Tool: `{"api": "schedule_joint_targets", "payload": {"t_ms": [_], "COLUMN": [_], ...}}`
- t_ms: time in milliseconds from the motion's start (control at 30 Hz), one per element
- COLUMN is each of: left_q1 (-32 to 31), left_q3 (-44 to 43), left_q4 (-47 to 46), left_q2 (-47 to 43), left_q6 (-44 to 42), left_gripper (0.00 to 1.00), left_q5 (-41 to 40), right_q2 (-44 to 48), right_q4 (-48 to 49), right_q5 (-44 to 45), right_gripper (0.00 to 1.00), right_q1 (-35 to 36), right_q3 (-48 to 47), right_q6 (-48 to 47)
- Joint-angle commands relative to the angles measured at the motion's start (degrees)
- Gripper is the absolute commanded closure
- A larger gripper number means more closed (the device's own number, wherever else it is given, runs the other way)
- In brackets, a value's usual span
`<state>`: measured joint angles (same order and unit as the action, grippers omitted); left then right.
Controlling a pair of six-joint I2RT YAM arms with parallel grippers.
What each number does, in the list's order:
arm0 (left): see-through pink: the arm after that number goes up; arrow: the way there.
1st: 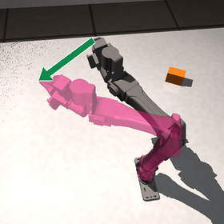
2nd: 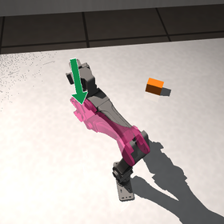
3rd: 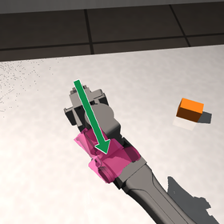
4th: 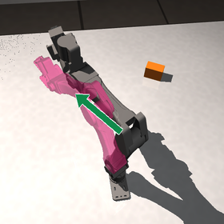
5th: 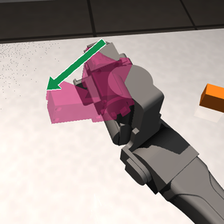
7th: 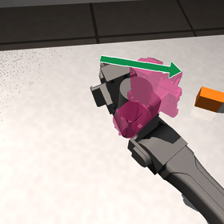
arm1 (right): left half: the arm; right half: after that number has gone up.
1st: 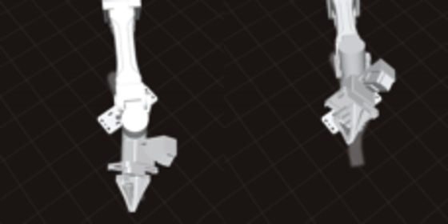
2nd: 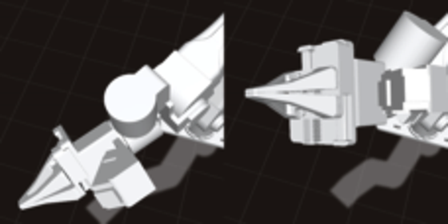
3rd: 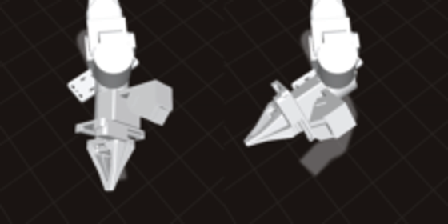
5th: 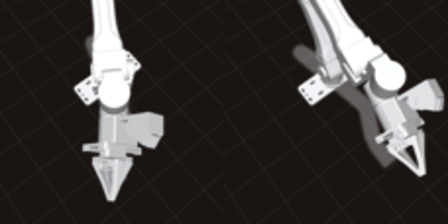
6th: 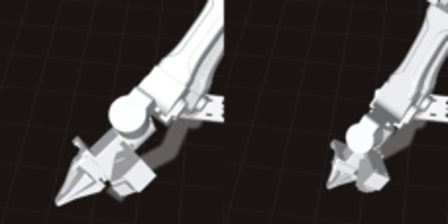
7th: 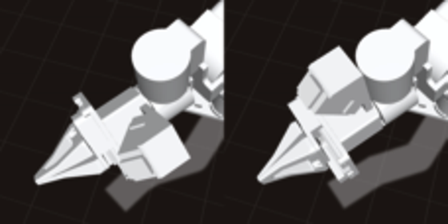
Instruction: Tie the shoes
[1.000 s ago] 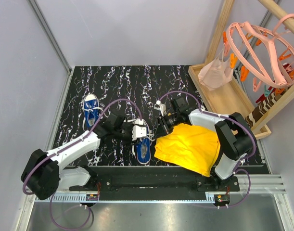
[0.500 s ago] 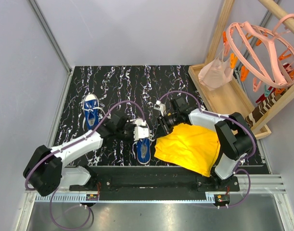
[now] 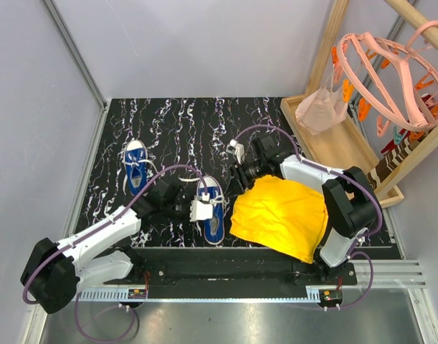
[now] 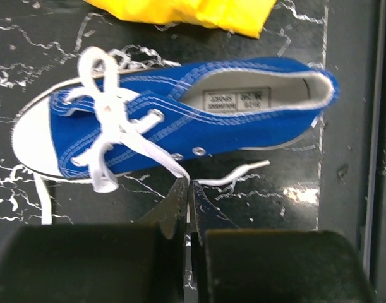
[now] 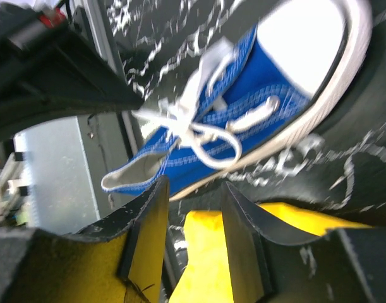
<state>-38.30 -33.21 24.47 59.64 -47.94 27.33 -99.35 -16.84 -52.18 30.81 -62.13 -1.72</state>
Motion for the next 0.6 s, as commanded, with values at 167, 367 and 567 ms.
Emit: {"api": "schedule_joint_targets", "payload": {"t_ms": [167,367,567], "left_q1": [0.25,1.03,2.79], "left_q3": [1.57,1.57,1.48], "left_q4": [3.83,4.09,5.68], "left_q2": [-4.09,-4.18,-4.53], "left_q6": [-5.58,-5.49,-6.20], "left_gripper": [1.00,1.00,1.00], "left_q5": [2.64,2.81,4.39], "right_q2": [-6.11,-9.63,-11.65], "right_q4": [-1.79,-5.30,-8.20], "right_q5": [-0.54,-4.32,-4.59], "right_gripper": [0.53,0.55,0.55], "right_q1": [-0.40,-0.22,0.48], "right_q3": [-9.76,-12.75,-13.63], "right_q6": [-10.85,-17.08,-20.69]}}
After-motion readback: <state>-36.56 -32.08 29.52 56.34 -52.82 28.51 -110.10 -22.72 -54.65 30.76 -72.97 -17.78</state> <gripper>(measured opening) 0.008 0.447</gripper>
